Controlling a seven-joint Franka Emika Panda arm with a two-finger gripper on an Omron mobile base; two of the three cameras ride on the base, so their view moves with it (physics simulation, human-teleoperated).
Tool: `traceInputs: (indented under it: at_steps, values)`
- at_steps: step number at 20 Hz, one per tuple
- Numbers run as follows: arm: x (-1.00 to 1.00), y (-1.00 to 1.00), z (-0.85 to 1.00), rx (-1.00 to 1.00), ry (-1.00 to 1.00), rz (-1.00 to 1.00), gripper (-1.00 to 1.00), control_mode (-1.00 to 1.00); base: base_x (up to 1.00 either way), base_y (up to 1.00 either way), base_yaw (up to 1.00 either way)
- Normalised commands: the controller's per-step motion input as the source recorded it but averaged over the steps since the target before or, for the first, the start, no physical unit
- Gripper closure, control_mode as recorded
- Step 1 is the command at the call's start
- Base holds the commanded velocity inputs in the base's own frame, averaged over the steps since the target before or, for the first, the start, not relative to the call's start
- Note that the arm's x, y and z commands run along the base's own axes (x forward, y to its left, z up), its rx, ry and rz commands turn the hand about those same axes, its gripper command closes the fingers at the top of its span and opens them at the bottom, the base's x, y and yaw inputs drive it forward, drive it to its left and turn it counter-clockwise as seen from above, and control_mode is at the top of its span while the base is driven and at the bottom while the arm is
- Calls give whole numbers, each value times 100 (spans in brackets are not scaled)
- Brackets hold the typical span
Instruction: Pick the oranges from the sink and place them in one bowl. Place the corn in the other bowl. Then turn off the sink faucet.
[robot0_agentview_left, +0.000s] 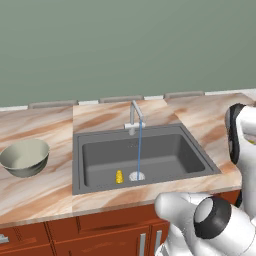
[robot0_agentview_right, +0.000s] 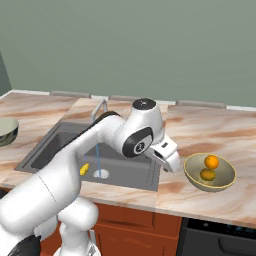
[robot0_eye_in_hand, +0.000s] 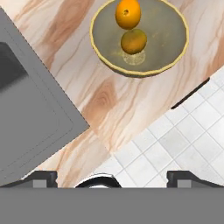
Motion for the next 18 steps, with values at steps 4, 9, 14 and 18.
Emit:
traceInputs:
  at_steps: [4,9,14,18]
  values:
    - [-1,88,7,0,0,11,-100,-100,0,0,0]
    - [0,95,7,0,0,11,-100,-100,0,0,0]
    - [0,92,12,0,1,16,-100,-100,0,0,0]
    - [0,87,3,0,7,20,-100,-100,0,0,0]
